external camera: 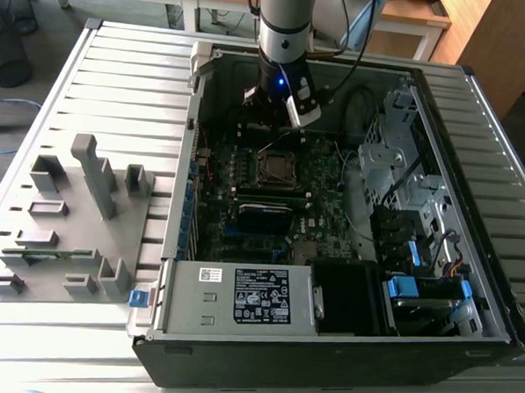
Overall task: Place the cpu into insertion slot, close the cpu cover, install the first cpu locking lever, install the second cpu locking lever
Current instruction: 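Install the first cpu locking lever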
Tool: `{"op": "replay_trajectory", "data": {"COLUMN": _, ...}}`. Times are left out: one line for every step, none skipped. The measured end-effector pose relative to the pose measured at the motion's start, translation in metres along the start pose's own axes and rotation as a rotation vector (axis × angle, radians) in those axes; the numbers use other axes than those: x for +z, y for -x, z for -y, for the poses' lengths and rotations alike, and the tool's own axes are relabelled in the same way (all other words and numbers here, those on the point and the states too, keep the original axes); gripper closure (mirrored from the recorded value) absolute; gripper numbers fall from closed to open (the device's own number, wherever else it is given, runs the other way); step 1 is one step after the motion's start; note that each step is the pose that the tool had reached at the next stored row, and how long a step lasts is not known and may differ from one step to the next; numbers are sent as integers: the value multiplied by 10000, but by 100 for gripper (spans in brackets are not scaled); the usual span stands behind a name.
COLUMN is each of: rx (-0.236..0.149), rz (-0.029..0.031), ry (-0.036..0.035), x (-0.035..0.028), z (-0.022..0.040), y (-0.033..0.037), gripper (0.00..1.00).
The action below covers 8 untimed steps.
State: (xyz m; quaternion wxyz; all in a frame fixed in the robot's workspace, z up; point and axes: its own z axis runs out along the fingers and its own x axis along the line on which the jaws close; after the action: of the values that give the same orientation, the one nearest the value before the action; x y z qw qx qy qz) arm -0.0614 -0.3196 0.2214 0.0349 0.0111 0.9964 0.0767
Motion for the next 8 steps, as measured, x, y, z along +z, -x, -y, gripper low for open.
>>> {"op": "replay_trajectory", "data": {"rx": 0, "rz": 0, "ry": -2, "x": 4, "z": -1, "y": 1, "gripper": 90}}
{"op": "replay_trajectory", "data": {"rx": 2, "rz": 1, "ry": -2, "x": 8, "z": -2, "y": 3, "gripper": 90}}
{"op": "replay_trajectory", "data": {"rx": 3, "rz": 0, "ry": -2, "x": 13, "z": -2, "y": 7, "gripper": 90}}
{"op": "replay_trajectory", "data": {"rx": 4, "rz": 0, "ry": -3, "x": 16, "z": -2, "y": 11, "gripper": 90}}
{"op": "replay_trajectory", "data": {"rx": 5, "rz": 0, "ry": -5, "x": 18, "z": -2, "y": 15, "gripper": 90}}
{"op": "replay_trajectory", "data": {"rx": 5, "rz": 1, "ry": -8, "x": 19, "z": -2, "y": 17, "gripper": 90}}
{"op": "replay_trajectory", "data": {"rx": 6, "rz": 0, "ry": -10, "x": 18, "z": -2, "y": 18, "gripper": 90}}
{"op": "replay_trajectory", "data": {"rx": 6, "rz": 1, "ry": -11, "x": 19, "z": -2, "y": 18, "gripper": 90}}
